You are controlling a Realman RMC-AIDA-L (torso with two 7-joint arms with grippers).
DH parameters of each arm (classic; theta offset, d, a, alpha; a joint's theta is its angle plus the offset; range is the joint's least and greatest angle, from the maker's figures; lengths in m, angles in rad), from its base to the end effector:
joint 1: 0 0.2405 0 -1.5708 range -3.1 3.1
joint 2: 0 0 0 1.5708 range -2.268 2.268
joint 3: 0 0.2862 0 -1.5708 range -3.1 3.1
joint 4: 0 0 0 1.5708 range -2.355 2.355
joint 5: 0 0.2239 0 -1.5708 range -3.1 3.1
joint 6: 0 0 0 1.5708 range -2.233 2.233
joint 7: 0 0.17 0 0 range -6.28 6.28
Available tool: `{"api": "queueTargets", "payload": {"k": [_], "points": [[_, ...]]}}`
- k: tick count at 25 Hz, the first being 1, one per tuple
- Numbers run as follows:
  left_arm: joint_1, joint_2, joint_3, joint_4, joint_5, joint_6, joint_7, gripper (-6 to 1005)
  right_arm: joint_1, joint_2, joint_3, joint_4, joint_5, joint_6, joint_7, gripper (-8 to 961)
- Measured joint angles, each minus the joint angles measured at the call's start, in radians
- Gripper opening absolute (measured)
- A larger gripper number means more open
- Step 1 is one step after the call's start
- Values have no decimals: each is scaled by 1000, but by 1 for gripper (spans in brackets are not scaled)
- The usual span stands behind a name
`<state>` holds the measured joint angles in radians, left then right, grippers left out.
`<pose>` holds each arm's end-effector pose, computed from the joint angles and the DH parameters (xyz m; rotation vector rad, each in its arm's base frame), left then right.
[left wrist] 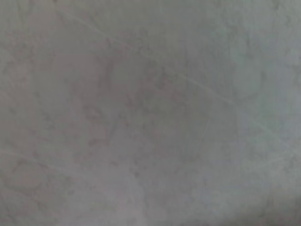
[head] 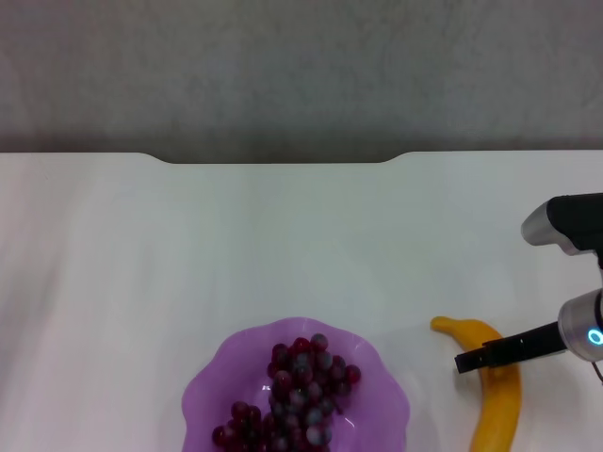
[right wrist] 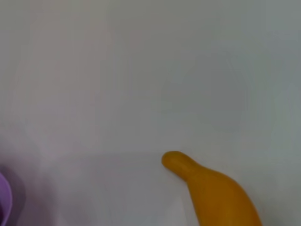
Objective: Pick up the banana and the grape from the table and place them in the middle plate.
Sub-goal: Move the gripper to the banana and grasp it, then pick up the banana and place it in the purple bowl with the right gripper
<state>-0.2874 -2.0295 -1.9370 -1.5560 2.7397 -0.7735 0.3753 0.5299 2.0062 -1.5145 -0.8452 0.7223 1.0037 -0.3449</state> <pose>-0.2826 0.4357 0.1346 -1.6844 -0.8075 -0.1058 0.3338 0.3920 -0.0798 -2.1748 1.4771 -0.2979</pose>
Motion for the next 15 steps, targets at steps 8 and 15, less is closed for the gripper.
{"api": "queueTargets", "payload": {"k": [8,15], "points": [[0,0,1,1,0,0,0,866,1,1,0,-10,2,-23,-16,776],[0,-2,6,1,25,-1,-6,865,-3,2,0,-27,2,-33,-39,545]]}}
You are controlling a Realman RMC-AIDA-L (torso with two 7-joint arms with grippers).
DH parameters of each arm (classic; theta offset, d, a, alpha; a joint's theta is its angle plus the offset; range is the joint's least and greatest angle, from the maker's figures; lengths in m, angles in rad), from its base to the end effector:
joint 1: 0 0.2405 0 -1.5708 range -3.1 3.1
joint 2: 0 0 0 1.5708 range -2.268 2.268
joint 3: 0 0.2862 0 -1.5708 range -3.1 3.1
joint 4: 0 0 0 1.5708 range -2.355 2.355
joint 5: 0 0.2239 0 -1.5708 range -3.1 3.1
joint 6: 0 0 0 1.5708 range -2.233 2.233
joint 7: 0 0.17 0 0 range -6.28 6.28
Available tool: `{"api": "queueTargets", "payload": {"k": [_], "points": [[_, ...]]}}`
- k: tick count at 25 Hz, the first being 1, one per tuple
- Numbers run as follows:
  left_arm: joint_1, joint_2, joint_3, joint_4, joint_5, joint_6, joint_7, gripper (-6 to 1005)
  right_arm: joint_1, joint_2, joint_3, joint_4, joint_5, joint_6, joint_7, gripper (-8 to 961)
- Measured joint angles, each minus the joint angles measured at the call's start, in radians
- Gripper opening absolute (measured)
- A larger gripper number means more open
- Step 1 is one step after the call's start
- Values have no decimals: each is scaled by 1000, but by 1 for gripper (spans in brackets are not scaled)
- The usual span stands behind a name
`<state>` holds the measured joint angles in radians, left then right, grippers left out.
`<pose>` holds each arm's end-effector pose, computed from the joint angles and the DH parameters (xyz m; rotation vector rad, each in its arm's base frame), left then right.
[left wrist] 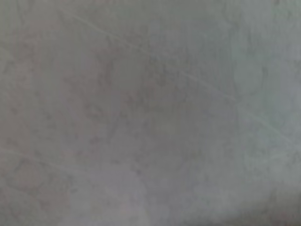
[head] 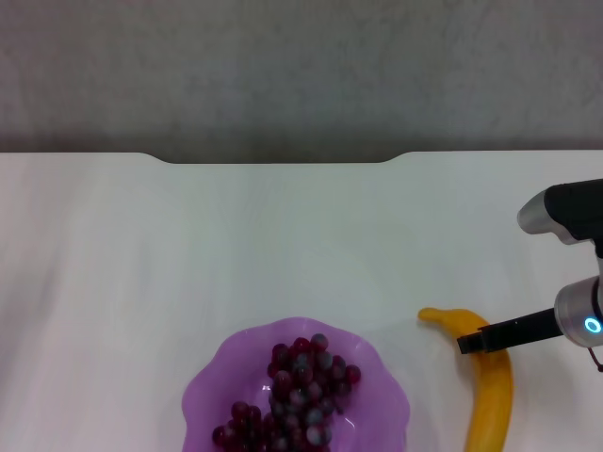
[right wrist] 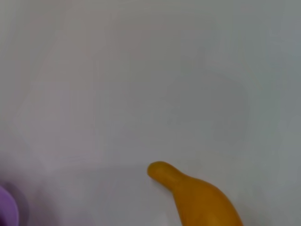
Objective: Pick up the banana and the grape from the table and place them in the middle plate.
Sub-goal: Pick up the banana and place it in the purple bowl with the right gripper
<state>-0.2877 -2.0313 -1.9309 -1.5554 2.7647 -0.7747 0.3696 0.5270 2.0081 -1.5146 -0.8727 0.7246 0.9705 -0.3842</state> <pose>-0.2839 0.4355 0.1336 -1.6822 -0.8008 -0.0842 0.3260 0.4009 -0.0769 -2.2006 1.3923 -0.2602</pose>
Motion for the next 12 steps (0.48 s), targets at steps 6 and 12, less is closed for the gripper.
{"api": "queueTargets", "payload": {"k": [6,12], "points": [[-3,-1,0,-3,2,-8,-1,865,-20,0,0,-55,10,-4,-8,532],[1,-1,-2,-2,3,-10,-1,865,-121,0,7,-277,61,0,-38,543]]}}
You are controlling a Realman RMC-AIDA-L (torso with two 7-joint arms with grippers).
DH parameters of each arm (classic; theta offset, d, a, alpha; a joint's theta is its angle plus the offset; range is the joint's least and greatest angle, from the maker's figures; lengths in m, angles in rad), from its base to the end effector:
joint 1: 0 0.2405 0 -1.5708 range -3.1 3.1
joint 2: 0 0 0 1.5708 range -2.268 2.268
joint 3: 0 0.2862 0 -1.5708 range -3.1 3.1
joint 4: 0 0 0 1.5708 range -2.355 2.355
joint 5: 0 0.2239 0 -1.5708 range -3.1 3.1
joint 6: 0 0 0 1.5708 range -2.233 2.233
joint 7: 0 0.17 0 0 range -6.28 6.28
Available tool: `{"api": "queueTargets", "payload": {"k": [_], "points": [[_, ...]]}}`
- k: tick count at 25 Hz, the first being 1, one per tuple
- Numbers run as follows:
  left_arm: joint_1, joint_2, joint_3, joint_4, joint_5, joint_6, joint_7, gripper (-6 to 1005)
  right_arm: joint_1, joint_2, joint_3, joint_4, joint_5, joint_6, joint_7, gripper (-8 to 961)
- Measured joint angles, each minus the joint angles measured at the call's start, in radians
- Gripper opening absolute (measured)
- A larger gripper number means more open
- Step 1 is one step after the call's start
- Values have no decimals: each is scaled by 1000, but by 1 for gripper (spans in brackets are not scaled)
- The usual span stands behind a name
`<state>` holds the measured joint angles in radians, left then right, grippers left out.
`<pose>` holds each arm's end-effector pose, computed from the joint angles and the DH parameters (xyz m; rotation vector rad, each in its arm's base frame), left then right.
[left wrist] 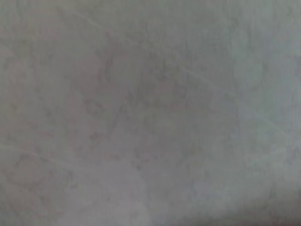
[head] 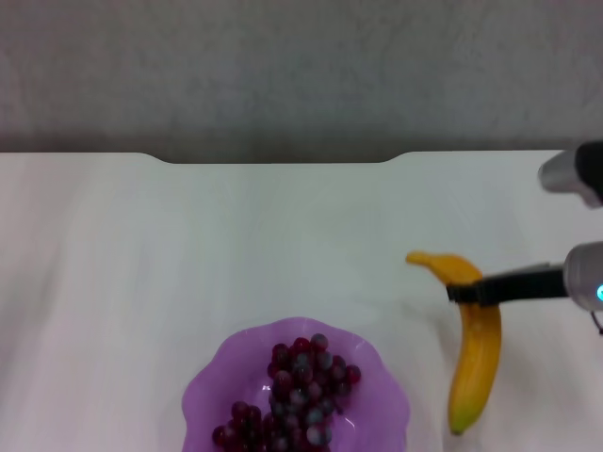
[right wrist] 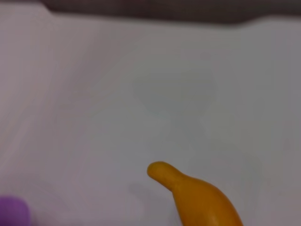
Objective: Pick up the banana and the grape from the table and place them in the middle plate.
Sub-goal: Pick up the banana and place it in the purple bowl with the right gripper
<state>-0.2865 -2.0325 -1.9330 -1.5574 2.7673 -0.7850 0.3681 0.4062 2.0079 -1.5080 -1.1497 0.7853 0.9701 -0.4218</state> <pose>-0.2852 0.4343 0.1330 -1.6835 -0.8092 -0.0779 0.2884 0.4041 -0.0497 -2.2338 1.2485 -0.0378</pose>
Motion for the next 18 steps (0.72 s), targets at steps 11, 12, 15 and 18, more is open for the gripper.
{"api": "queueTargets", "payload": {"k": [11,12,15,18], "points": [[3,1,-2,-8,0,-15,-3,866,-95,-2,7,-305,-38,37,-5,562],[2,1,-2,-9,0,-17,-3,866,-93,-2,-8,-316,-42,41,-5,563],[-4,1,-2,-12,0,-30,-3,866,-83,-1,-53,-328,-39,42,-5,569],[-13,1,-5,-21,11,-50,-3,866,-60,-1,-111,-341,-38,42,-5,574]]}}
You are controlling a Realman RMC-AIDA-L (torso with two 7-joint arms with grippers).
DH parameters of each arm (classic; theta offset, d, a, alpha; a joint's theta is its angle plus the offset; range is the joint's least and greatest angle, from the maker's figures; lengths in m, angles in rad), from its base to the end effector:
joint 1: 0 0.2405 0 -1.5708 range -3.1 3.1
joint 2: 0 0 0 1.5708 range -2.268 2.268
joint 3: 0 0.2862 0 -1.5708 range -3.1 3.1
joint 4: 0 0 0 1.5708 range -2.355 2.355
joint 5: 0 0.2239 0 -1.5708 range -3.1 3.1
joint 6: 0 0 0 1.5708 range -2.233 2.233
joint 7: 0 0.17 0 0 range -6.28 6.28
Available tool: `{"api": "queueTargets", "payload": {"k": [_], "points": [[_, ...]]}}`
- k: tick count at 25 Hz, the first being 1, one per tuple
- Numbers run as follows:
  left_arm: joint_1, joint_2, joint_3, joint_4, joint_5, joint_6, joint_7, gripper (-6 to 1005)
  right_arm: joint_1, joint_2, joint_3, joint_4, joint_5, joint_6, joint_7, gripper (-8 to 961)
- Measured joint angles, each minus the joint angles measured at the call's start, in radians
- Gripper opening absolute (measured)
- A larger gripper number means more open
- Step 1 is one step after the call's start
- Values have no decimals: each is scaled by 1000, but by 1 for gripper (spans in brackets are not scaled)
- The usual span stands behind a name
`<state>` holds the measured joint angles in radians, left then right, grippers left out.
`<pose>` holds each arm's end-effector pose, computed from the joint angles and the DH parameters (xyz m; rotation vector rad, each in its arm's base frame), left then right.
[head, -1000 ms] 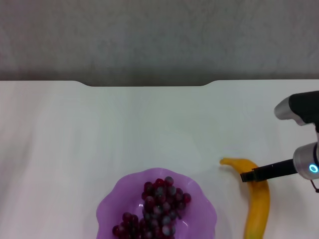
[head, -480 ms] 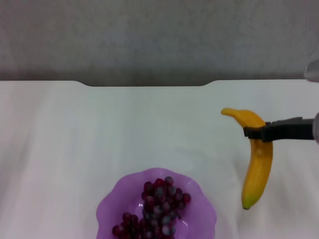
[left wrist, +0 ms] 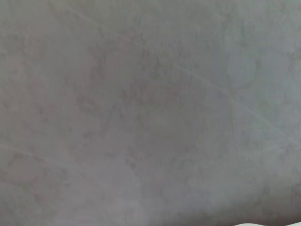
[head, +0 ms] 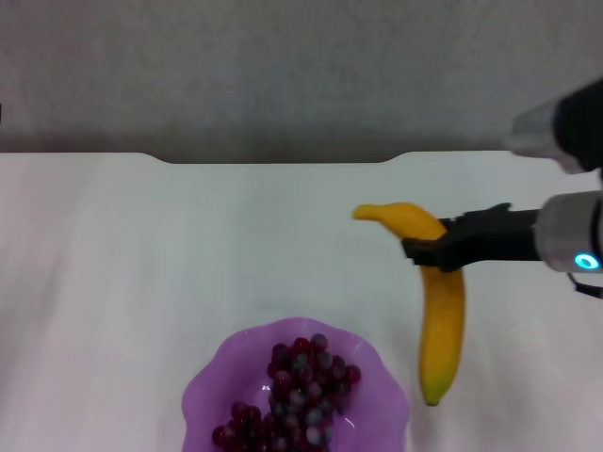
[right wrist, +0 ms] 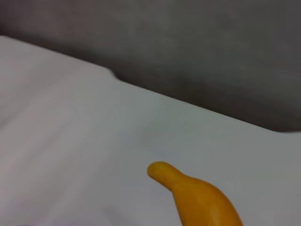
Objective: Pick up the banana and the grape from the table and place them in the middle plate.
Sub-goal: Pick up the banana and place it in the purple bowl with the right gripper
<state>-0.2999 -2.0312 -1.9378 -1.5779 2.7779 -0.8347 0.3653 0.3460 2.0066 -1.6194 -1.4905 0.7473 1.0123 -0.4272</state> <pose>-0.2793 0.4343 0.1335 -1.7005 -0.8134 -0.0594 0.2092 0.3936 -0.0376 -2.3736 0.8967 0.0387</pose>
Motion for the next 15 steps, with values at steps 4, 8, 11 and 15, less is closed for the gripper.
{"api": "queueTargets", "payload": {"k": [4,8,11,15], "points": [[-4,0,3,-3,16,-4,-1,866,44,0,-83,-2,0,-1,3,581],[-7,0,4,-3,17,-4,-4,866,74,1,-140,3,3,-1,9,588],[-10,1,5,-3,17,-4,-7,865,100,2,-191,5,14,-3,17,593],[-12,1,4,-2,17,-3,-7,864,133,1,-252,5,29,-4,25,600]]}}
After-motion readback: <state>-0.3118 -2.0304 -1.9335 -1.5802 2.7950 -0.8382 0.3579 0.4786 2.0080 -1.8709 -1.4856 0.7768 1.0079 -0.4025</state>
